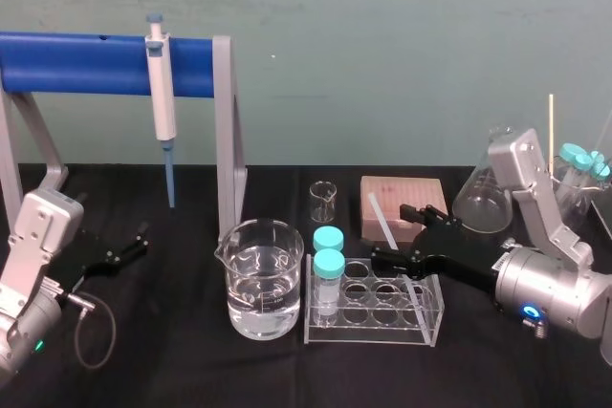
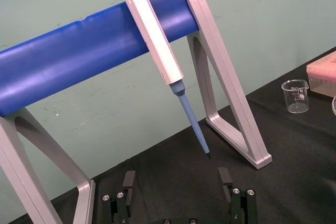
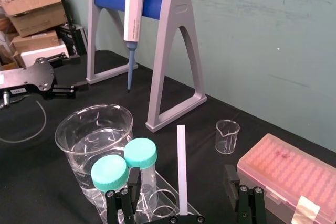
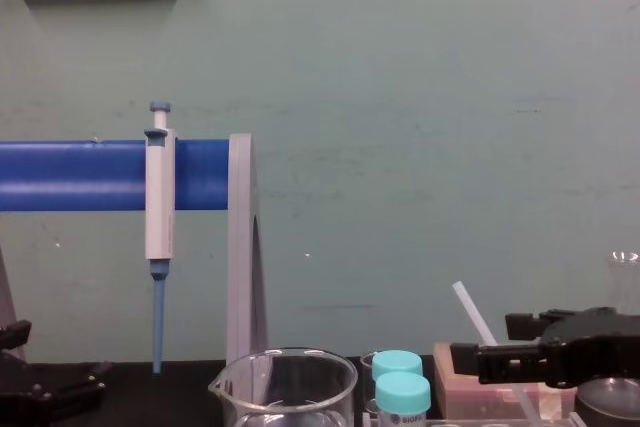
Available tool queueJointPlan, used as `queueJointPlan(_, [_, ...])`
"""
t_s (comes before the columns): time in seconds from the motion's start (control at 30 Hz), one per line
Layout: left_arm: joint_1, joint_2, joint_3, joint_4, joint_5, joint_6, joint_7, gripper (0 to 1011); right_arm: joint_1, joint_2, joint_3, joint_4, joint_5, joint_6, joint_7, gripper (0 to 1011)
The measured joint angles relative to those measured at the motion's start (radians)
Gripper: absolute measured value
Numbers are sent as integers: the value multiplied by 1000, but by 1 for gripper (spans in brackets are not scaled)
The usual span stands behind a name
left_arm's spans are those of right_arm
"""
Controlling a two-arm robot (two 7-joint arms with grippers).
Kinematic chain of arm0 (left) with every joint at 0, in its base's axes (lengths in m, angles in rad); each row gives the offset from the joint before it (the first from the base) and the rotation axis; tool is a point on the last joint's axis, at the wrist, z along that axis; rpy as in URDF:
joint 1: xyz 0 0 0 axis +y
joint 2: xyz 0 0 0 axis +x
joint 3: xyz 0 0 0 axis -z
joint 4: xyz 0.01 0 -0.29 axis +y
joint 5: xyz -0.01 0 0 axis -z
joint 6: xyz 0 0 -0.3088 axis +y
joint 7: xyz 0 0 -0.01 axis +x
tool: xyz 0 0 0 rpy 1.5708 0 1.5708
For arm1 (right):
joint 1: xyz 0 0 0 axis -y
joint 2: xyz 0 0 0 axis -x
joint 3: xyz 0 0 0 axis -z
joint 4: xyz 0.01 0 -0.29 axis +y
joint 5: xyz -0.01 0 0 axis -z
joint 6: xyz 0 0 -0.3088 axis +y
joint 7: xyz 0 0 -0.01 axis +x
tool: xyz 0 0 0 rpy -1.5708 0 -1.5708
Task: Pick up the stirring rod with one hand, then place it down.
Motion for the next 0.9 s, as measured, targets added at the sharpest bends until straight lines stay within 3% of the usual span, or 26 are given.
queueJointPlan(0.5, [0,0,0,0,0,0,0,1000,10,-9,-5,13,-9,8,-1,984])
queueJointPlan(0.9, [0,0,0,0,0,0,0,1000,8,-8,-4,10,-8,5,-1,682])
